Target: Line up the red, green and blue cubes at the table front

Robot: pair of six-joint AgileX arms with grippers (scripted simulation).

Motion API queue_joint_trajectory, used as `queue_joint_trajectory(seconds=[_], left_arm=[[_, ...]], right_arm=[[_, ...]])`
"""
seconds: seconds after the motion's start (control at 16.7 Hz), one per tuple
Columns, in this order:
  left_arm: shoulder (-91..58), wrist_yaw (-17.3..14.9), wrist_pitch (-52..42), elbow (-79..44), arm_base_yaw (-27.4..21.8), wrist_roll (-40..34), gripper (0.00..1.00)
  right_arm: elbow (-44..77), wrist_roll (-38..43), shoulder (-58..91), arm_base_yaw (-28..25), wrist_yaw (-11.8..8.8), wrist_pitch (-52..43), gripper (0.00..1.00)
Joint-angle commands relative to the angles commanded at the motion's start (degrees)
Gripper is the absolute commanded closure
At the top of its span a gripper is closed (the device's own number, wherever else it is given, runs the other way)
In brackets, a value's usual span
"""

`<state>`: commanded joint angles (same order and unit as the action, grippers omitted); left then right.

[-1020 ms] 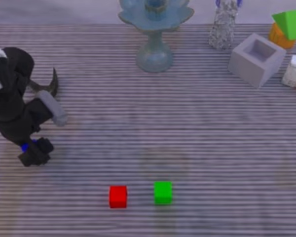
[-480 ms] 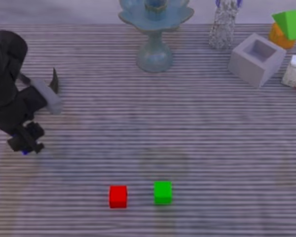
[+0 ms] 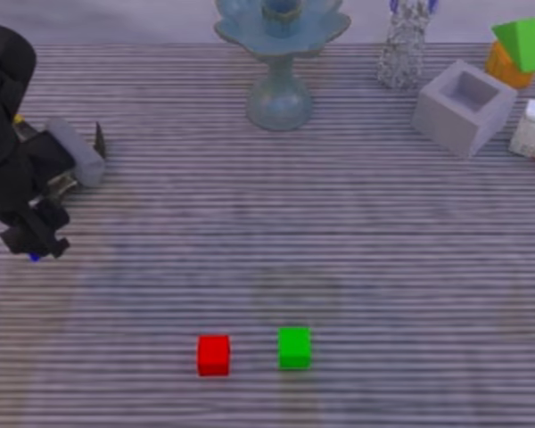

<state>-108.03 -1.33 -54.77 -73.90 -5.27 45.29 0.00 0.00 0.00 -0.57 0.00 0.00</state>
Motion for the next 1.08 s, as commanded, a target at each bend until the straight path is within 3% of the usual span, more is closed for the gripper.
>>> queue_joint_trajectory(seconds=[0.18,0.3,0.84,1.08], left_arm=[[-2.44,-0.1,-1.68,-3.71,-3.77,-0.83,1.0],[-5.49,-0.21,-3.87,-8.43,-9.35,-1.94,1.0],[-20.4,-0.79,-15.07,-34.38,-45.41,-9.81,1.0],[-22.82,-0.78,-17.0,-39.74,-51.55,-11.76,1.0]], right_arm=[[0.0,0.0,0.0,0.0,0.0,0.0,0.0],[0.0,0.0,0.0,0.0,0.0,0.0,0.0],[0.0,0.0,0.0,0.0,0.0,0.0,0.0],[0.0,0.0,0.0,0.0,0.0,0.0,0.0]])
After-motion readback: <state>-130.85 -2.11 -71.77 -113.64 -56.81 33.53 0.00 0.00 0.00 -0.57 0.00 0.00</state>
